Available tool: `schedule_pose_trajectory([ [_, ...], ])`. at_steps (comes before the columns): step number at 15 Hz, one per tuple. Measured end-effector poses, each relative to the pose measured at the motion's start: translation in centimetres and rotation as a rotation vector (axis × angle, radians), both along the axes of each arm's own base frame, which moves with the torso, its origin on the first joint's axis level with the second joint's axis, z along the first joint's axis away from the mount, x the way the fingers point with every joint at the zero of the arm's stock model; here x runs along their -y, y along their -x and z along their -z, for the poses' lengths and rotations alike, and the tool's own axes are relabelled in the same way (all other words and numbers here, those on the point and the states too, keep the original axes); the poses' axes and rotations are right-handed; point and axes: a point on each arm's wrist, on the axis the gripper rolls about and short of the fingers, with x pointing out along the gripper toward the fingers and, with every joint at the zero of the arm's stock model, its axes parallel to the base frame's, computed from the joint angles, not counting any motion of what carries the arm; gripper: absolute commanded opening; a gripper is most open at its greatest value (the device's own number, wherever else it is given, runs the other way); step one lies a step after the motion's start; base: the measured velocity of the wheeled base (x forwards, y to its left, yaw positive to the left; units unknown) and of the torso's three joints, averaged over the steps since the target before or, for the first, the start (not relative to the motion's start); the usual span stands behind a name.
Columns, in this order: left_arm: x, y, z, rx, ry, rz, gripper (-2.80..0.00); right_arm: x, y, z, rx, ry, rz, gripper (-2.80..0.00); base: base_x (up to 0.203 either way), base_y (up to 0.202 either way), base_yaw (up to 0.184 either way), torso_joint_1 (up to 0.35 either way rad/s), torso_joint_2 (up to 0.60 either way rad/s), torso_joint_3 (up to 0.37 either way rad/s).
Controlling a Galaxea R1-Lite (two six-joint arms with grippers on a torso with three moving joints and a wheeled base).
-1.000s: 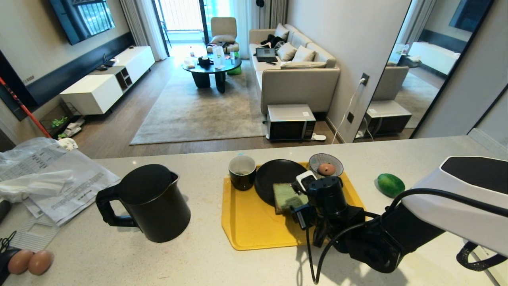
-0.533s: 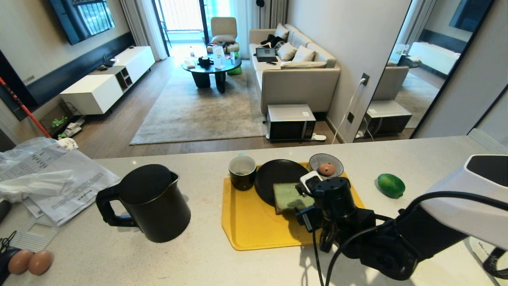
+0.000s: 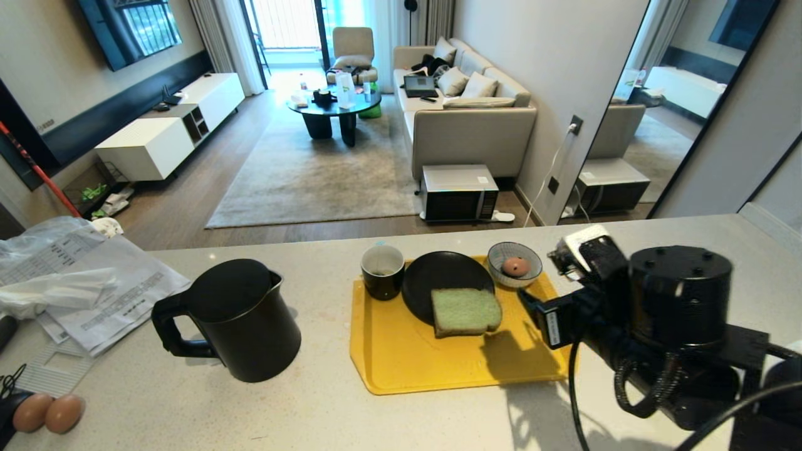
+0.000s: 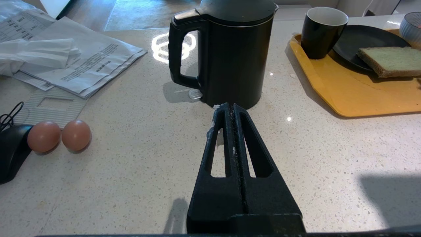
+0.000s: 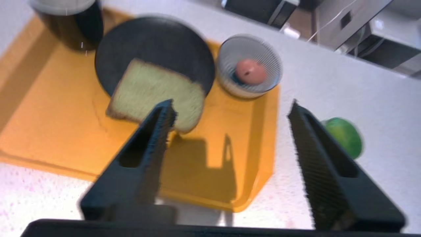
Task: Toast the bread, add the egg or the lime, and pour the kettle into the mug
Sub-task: Put the fruit on a plate
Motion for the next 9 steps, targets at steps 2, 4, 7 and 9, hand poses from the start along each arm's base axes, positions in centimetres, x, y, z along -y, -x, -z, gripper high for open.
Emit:
schedule_pose_trajectory([
  [2,0.0,0.0,0.0,0.000,0.000,0.000,-2.80,1.6,1.6,-2.2,0.069,-0.026,0.014,-2.80,0.000,0.000,0.000,0.000,0.00,0.000],
  [4,0.0,0.0,0.0,0.000,0.000,-0.001,-2.80,3.6,2.7,-3.9,0.129,-0.026,0.067,-2.80,0.000,0.000,0.000,0.000,0.00,0.000],
  [7,0.0,0.0,0.0,0.000,0.000,0.000,-2.80,6.8,4.4,-5.5,0.171,-0.030,0.156,-2.80,0.000,0.000,0.000,0.000,0.00,0.000],
  [9,0.0,0.0,0.0,0.000,0.000,0.000,-2.80,9.0,5.8,-6.3,0.201,-0.032,0.224,-2.80,0.000,0.000,0.000,0.000,0.00,0.000],
])
